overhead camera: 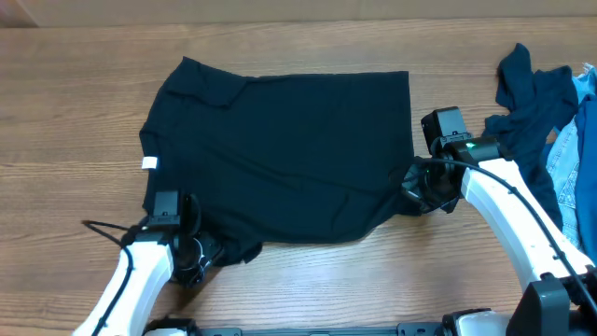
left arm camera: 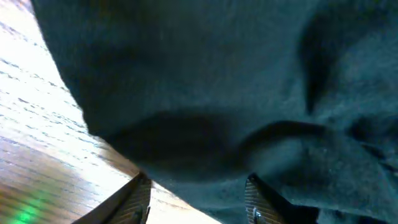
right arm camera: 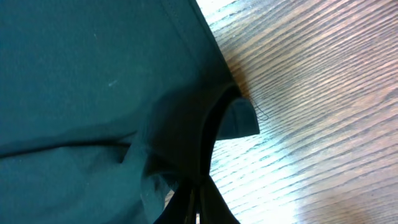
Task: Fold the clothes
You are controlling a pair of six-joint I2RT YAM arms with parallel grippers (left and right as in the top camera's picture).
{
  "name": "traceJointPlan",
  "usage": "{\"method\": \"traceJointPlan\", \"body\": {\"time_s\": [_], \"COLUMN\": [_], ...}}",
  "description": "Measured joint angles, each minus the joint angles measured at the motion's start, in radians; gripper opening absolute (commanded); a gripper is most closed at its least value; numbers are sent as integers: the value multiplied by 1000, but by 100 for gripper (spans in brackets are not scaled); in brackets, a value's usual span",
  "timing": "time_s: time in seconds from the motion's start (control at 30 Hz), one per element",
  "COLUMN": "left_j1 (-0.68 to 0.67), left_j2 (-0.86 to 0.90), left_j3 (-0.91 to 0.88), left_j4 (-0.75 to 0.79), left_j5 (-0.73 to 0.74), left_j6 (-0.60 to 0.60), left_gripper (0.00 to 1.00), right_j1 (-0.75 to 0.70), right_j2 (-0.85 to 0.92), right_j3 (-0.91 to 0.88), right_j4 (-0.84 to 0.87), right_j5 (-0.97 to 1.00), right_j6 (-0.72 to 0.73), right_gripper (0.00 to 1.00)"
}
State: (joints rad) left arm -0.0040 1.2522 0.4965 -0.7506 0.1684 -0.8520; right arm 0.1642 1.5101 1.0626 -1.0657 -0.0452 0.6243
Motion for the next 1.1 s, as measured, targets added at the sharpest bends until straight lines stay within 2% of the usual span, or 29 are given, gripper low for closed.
{"method": "traceJointPlan", "body": {"time_s": [0.03, 0.13, 0.17, 0.3, 0.47, 0.63, 1.0, 1.1], "left_j1": [0, 6, 7, 42, 91, 113, 116, 126], "left_j2": [9, 23, 26, 35, -21, -79, -79, -79], "left_j3": [4, 6, 6, 33, 257, 426, 443, 443], "left_j4": [-2, -4, -5, -119, -306, -341, -391, -399], "left_j5": [0, 0, 0, -1, -92, -129, -212, -236], "left_j6": [8, 23, 33, 113, 220, 296, 337, 340], "left_gripper": [25, 7, 4, 4, 4, 6, 13, 21], "right_j1": [0, 0, 0, 0, 0, 0, 0, 0], "right_j2": [0, 0, 0, 0, 0, 0, 0, 0], "right_j3": [0, 0, 0, 0, 0, 0, 0, 0], "right_j4": [-1, 0, 0, -1, -13, -42, -125, -175], "right_j5": [0, 0, 0, 4, 27, 28, 31, 31], "right_j6": [0, 0, 0, -8, -22, -23, -24, -22], "right_gripper": [4, 4, 4, 4, 4, 4, 4, 4]}}
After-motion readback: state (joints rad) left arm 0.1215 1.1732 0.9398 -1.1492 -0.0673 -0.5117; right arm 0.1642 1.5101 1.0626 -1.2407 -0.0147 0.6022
